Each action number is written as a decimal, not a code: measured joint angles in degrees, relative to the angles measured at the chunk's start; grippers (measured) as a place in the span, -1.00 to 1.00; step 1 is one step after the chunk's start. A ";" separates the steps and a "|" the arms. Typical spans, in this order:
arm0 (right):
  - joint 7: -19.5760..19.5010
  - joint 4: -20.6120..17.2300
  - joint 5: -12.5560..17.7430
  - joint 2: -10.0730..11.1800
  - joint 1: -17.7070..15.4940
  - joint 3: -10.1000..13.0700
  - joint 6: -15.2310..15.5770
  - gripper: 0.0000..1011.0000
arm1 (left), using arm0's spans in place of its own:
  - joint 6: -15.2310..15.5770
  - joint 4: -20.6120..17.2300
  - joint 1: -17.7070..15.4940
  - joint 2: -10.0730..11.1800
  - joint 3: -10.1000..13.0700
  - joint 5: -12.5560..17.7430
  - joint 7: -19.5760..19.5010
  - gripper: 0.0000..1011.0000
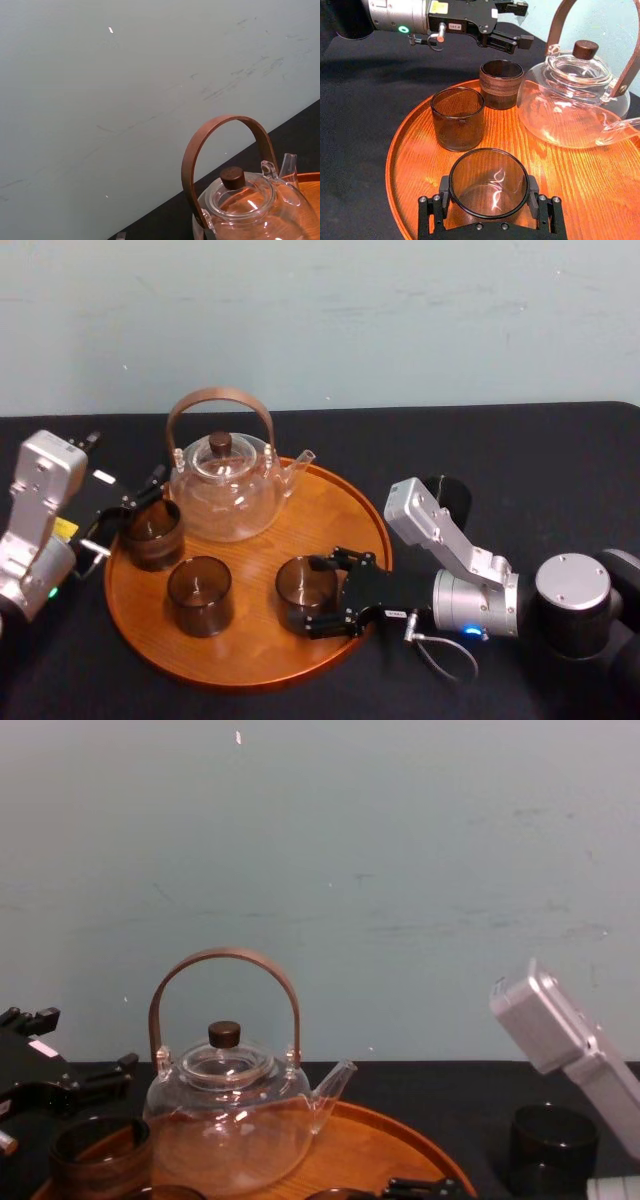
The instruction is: Pick up the glass from the table and place it on the tray.
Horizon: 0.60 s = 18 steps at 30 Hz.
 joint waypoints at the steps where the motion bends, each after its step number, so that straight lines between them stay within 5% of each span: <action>1: -0.10 -0.04 -0.09 0.01 -0.01 -0.03 0.01 0.80 | 0.00 0.00 0.00 0.00 0.00 0.00 0.00 0.98; 18: -0.24 -0.09 -0.36 0.02 -0.03 -0.05 0.13 0.88 | 0.00 0.00 0.00 0.00 0.00 0.00 0.00 0.98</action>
